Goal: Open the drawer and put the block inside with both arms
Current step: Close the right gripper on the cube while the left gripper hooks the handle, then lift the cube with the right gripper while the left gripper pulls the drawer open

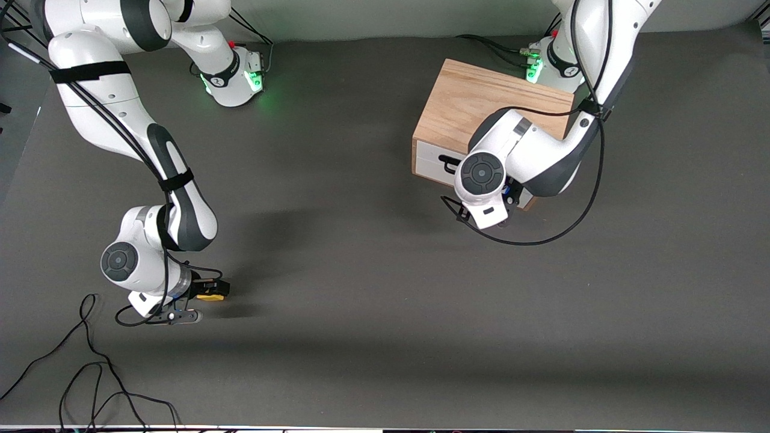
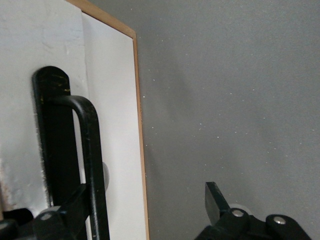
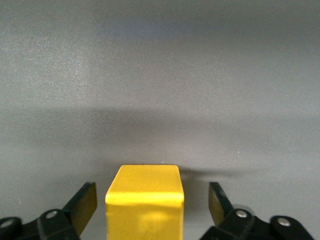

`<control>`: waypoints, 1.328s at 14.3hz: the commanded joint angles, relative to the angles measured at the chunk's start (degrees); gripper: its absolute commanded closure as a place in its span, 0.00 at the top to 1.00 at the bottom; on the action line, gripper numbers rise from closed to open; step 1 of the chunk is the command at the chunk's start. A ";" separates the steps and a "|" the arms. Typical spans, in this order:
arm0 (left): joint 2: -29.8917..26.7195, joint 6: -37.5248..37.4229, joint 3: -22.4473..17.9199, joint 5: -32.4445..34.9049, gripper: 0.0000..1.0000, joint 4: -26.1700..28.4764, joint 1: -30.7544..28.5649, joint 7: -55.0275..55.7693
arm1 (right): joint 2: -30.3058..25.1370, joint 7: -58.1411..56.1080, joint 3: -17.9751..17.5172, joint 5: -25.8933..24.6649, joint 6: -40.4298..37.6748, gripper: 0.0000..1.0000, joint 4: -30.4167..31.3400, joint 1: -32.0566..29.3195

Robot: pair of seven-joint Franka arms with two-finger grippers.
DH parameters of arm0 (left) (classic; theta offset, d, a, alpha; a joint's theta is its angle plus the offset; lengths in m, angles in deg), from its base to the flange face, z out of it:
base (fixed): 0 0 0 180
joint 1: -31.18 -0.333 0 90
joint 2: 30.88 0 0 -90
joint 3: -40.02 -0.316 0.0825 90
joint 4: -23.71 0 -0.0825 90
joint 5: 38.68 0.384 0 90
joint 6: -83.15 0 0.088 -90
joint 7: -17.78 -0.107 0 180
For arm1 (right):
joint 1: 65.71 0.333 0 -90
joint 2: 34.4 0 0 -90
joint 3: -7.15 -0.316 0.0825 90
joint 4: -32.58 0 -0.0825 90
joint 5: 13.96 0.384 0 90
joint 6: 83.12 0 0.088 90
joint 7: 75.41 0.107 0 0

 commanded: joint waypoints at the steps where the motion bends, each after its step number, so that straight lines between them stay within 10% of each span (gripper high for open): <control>1: 0.78 1.21 0.06 1.30 1.00 -1.34 0.19 0.37 | -1.59 -0.95 0.16 1.22 -0.23 0.60 1.87 0.33; 5: 2.88 2.62 0.15 2.01 1.00 -2.39 0.01 -0.41 | -1.68 -2.89 0.16 1.22 -0.49 0.07 1.78 0.15; 19: 9.30 4.20 -0.73 1.92 1.00 -14.78 0.27 0.89 | -1.94 -4.90 1.13 1.22 -22.36 0.00 -17.63 -2.83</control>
